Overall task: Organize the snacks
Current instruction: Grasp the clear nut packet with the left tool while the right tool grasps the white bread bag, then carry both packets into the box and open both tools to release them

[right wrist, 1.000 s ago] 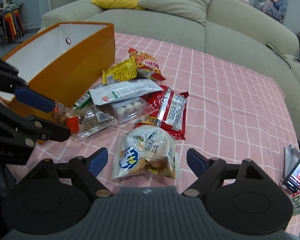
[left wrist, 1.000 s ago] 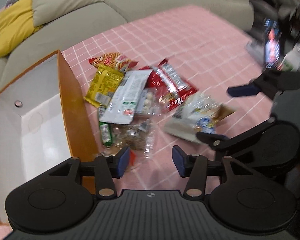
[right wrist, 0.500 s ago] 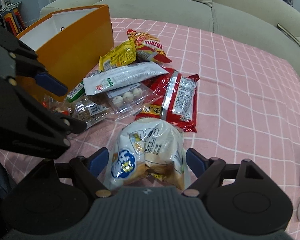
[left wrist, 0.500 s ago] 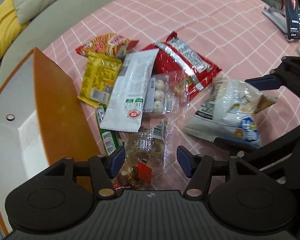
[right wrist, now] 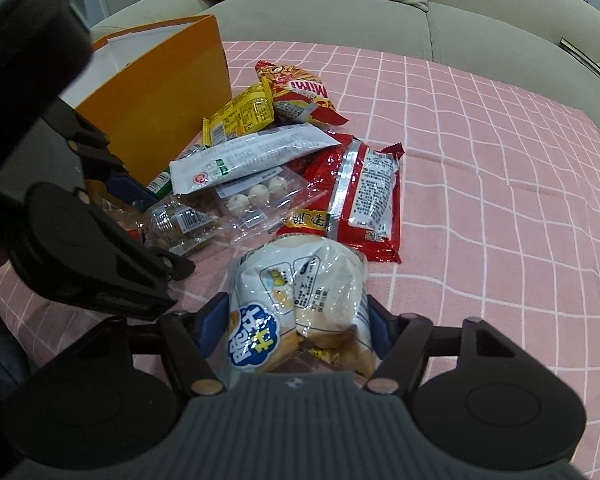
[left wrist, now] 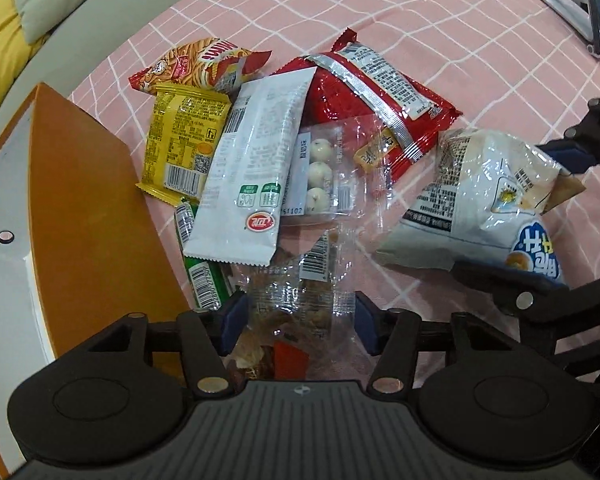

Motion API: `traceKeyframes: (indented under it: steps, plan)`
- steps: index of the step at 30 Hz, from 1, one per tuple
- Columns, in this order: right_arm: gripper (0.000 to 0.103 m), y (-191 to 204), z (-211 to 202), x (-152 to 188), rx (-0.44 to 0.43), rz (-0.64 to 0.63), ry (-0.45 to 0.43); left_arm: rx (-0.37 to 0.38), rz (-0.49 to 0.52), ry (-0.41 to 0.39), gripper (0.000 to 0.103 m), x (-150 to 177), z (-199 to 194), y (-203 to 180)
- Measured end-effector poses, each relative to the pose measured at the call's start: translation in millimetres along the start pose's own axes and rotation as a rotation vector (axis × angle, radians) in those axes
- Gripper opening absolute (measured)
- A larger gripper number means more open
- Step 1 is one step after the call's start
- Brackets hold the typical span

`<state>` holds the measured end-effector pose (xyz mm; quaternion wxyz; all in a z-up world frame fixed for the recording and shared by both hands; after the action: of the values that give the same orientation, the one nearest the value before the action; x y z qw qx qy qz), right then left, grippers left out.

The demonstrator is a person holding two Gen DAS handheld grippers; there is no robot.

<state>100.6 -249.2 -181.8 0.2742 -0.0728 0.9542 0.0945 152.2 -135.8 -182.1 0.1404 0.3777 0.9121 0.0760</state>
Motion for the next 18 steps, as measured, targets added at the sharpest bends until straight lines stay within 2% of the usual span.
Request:
traceKeyframes:
  steps: [5, 7, 18]
  plan:
    - [0.057, 1, -2, 0, 0.013, -0.013, -0.002, -0.007, -0.007, -0.023, 0.056, 2, -2, -1]
    - [0.054, 1, -3, 1, 0.014, -0.018, -0.001, -0.017, -0.017, -0.033, 0.046, 4, -7, -3]
    - [0.05, 6, -19, 2, 0.026, -0.025, 0.01, 0.02, -0.054, -0.119, 0.042, 13, -33, -8]
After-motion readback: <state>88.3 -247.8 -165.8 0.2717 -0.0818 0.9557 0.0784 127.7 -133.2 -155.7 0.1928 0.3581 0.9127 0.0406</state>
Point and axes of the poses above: each gripper's, at about its wrist camera, not at the fingertips, and z roughly the way its jaws point, y to its left, x to its underside, the point moved 2 cm from there along z, roughly the way its jaws point, and after that the axes turned 7 degrees about z, right-handed, at the moved point
